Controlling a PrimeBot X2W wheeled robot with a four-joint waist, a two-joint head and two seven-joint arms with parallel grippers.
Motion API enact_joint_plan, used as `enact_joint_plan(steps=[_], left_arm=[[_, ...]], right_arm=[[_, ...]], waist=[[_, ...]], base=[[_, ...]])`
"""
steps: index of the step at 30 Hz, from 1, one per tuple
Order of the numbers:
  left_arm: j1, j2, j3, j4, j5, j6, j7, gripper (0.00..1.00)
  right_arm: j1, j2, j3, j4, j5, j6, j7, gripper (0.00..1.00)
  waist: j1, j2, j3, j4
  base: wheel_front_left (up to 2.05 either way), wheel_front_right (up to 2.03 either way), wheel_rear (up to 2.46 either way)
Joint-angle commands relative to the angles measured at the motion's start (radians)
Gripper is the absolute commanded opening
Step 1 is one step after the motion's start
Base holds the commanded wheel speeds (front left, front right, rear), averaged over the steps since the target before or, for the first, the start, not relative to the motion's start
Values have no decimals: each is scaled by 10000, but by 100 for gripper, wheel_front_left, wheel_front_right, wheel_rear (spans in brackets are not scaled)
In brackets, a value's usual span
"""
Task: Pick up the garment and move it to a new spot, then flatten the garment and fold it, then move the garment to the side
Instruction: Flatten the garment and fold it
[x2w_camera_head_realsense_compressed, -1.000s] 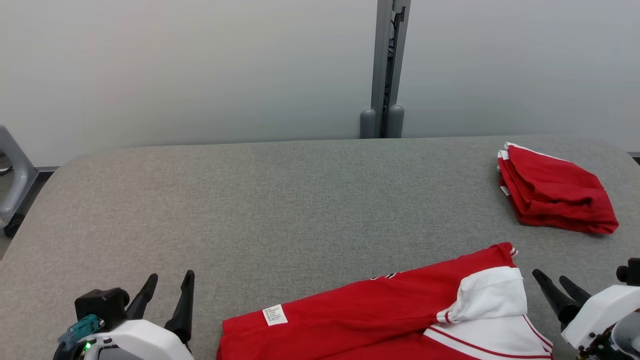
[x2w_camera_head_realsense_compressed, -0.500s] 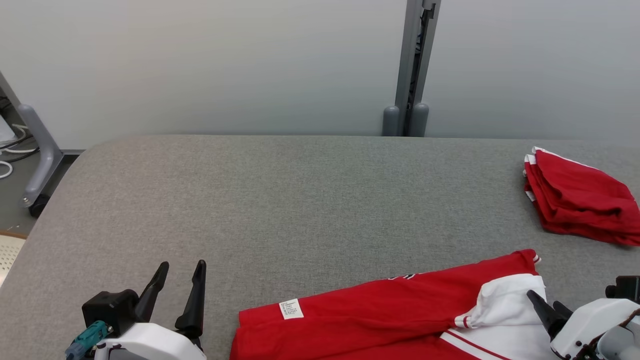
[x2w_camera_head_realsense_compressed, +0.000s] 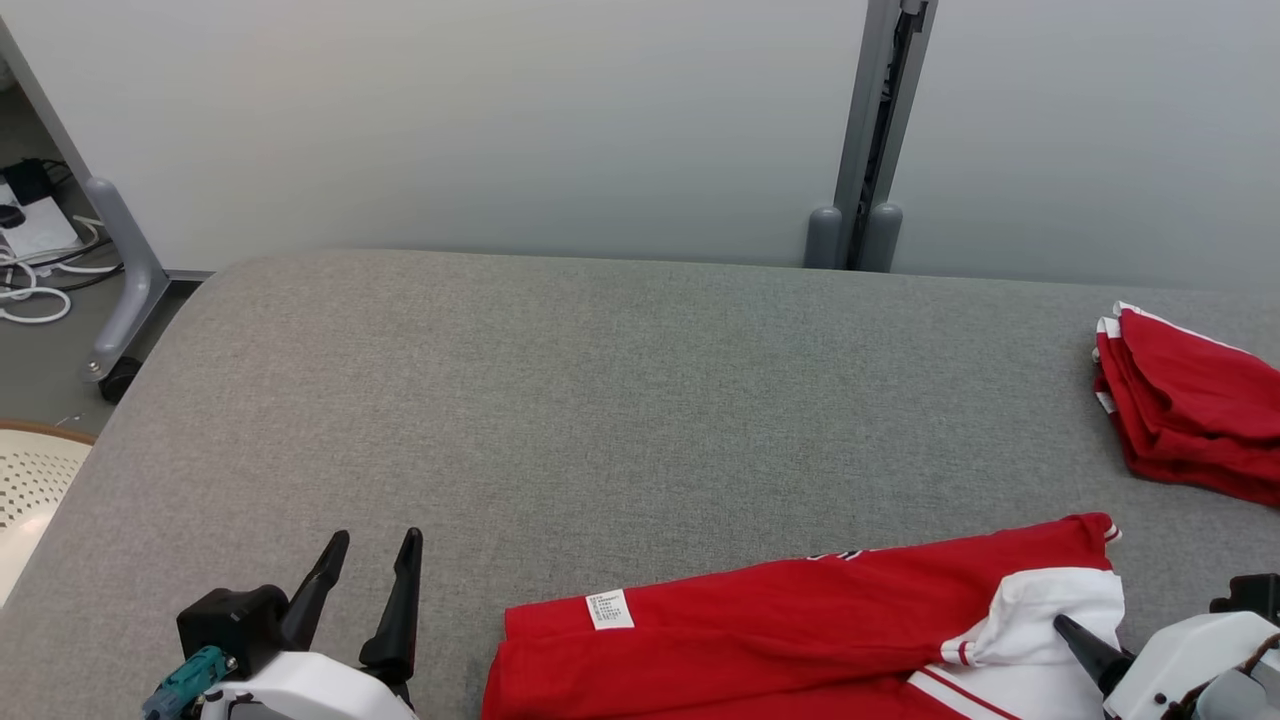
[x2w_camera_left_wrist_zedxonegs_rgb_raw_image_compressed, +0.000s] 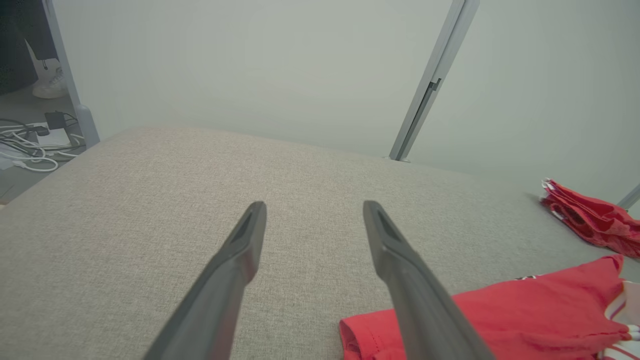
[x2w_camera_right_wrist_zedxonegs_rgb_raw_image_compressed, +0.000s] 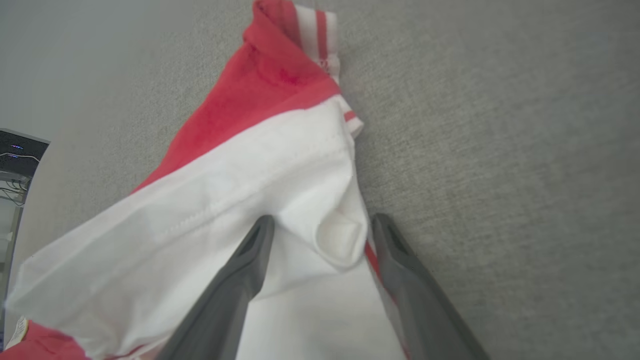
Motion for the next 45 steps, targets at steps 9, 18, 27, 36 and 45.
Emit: enact_joint_plan(steps=[9, 18, 27, 36, 45], left_arm=[[-91, 15, 1, 110, 130, -98, -43, 100], [-69, -35, 39, 233, 72, -137, -44, 100], [94, -175, 184, 271, 221, -296, -44, 100], [132, -355, 227, 411, 317, -381, -44, 100], [335, -476, 435, 503, 375, -483, -45, 100]], right_arm=[[328, 271, -14, -479, 139, 1, 825, 0], [30, 48, -261, -682, -196, 1, 384, 0], [-422, -913, -545, -1122, -602, 1, 94, 0], [-781, -1574, -473, -1260, -1064, 1, 116, 0], [-1059, -1918, -182, -2704, -1924, 1, -325, 0]], waist=[[0, 0, 51, 195], [0, 0, 33, 190], [0, 0, -161, -281], [0, 0, -260, -550], [0, 0, -485, -516]], base=[[0, 0, 0], [0, 0, 0], [0, 0, 0], [0, 0, 0], [0, 0, 0]])
